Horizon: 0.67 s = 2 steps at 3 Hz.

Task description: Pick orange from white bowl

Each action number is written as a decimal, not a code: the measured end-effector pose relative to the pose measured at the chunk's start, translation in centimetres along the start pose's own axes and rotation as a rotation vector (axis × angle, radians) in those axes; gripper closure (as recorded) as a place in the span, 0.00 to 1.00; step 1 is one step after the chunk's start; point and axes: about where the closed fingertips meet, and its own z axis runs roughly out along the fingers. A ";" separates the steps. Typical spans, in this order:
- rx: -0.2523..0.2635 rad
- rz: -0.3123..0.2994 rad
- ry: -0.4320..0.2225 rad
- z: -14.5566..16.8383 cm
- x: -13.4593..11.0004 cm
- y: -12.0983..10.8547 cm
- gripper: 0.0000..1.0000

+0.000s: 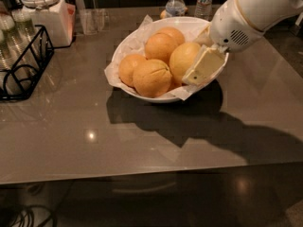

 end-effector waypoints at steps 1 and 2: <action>0.028 -0.018 -0.024 -1.3 -0.5 0.4 1.00; 0.042 -0.009 -0.066 -3.0 0.2 1.5 1.00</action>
Offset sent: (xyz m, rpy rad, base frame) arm -0.0445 -0.0344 0.0310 0.1128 -0.0749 -0.0246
